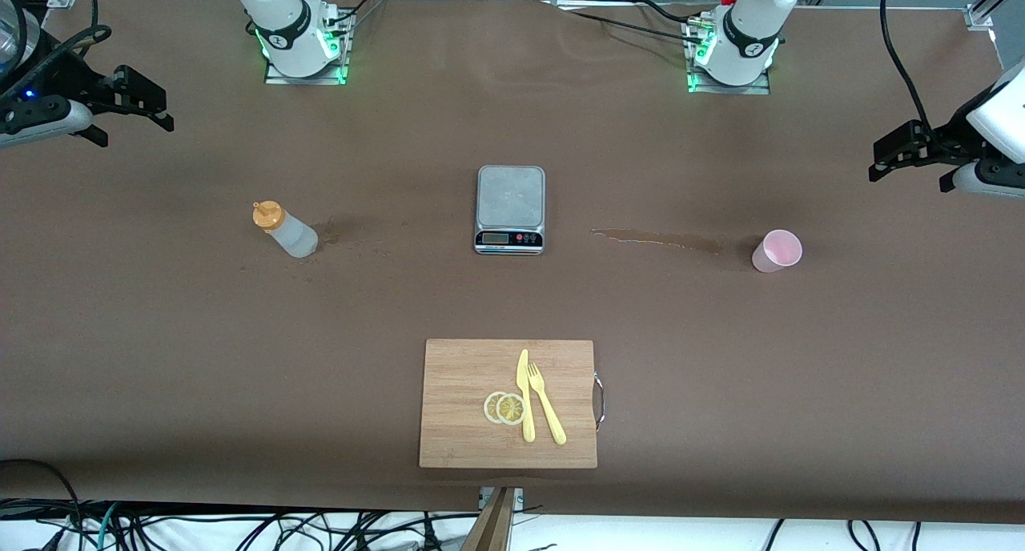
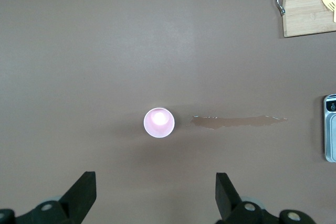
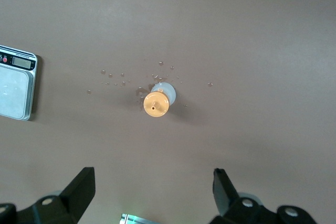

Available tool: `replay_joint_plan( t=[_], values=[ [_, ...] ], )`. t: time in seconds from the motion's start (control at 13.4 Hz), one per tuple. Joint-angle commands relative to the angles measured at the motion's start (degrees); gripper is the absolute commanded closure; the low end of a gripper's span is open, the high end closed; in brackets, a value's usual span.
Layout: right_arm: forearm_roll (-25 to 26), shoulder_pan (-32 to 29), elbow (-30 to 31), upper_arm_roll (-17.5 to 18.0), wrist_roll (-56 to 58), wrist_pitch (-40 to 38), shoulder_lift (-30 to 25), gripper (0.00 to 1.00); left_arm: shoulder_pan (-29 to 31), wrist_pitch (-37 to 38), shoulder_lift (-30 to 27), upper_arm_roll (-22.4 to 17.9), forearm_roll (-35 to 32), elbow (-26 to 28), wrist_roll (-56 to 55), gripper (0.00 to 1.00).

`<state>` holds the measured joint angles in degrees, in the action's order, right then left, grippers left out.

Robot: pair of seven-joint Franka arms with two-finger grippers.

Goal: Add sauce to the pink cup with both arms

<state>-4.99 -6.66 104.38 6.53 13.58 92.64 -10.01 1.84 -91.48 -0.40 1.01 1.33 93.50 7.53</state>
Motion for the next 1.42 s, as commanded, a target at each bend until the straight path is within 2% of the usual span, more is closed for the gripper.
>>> replay_joint_plan(
  t=[0.0, 0.15, 1.34],
  values=[
    [-1.0, -0.4, 0.1, 0.0, 0.4, -0.5, -0.6, 0.0, 0.9, -0.8, -0.7, 1.0, 0.4, 0.9, 0.2, 0.0],
    [-1.0, -0.3, 0.2, 0.0, 0.4, -0.6, -0.6, 0.0, 0.9, -0.6, -0.7, 1.4, -2.9, 0.2, 0.3, 0.0],
    [-1.0, -0.3, 0.3, -0.1, 0.4, -0.9, -0.8, 0.0, 1.6, 0.3, 0.0, 0.9, -3.1, 0.1, -0.8, 0.0]
  ],
)
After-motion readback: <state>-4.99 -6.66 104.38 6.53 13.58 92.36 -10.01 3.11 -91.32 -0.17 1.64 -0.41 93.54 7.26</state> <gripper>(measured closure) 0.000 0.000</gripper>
